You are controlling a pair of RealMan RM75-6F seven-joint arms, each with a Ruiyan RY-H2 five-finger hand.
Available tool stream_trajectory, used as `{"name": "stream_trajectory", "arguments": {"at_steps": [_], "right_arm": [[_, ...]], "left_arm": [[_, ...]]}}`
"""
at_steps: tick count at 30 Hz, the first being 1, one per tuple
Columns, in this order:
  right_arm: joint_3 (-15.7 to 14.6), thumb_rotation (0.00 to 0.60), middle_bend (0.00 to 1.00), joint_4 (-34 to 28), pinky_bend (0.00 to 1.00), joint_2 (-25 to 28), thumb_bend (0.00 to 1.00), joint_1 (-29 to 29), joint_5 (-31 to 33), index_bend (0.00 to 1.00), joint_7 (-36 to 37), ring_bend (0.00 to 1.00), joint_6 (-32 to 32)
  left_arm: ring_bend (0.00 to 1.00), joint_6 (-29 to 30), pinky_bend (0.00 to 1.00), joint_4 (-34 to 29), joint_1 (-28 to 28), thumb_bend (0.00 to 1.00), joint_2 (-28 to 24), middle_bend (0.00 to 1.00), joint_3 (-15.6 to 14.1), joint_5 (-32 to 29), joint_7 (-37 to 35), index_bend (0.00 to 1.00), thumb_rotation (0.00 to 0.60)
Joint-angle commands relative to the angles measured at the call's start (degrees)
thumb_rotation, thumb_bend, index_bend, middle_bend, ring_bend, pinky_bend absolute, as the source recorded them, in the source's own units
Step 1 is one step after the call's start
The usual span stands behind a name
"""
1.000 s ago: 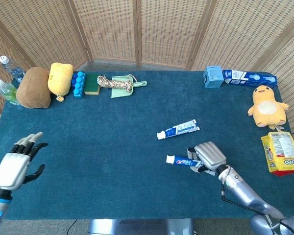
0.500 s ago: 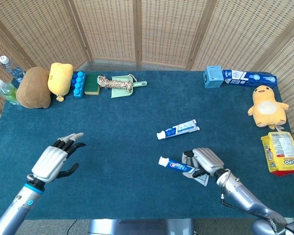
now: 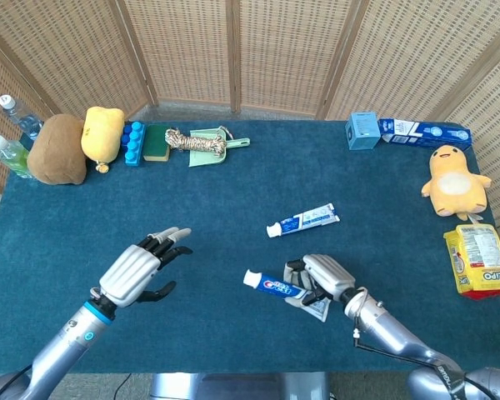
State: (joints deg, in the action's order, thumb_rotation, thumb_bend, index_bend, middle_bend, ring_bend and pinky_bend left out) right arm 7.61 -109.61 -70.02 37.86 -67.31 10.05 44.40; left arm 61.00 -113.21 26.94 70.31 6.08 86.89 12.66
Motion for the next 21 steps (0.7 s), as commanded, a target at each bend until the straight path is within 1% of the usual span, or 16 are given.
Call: {"name": "stream_trajectory", "arguments": {"at_steps": [1,8,13,21], "right_arm": [[0.38,0.6,0.73,0.35,0.75,-1.35,0.55,0.91,1.33,0.88,-0.95,0.7,-0.42],[1.27,0.6,0.73,0.37,0.75,-3.85,0.55,2.56,3.05,0.88,-2.32,0.7,-0.6],[1.38,0.6,0.73,0.05,0.75,-4.74,0.55,3.21,3.96,0.88,-3.88,0.7,-0.08],[1.02,0.6,0.73,-0.26,0.75,-6.0,0.55,4.14,5.5,0.88,-6.59,0.7,0.55]], "left_arm": [[0.05,-1.45,0.15,-1.05,1.18,0.33,0.68,0.07,0.3,-1.64,0.38,0.23,0.6],[0.03,-4.45,0.16,-2.64,4.03,0.33,1.94,0.04,1.25,-7.74,3.53,0.23,0.6],[0.02,-5.25,0.16,-3.76,5.4,0.33,2.95,0.03,1.48,-12.06,5.99,0.24,0.6],[0.02,-6.58,0.17,-4.72,7.7,0.33,3.9,0.03,1.71,-16.19,6.96,0.28,0.6]]}}
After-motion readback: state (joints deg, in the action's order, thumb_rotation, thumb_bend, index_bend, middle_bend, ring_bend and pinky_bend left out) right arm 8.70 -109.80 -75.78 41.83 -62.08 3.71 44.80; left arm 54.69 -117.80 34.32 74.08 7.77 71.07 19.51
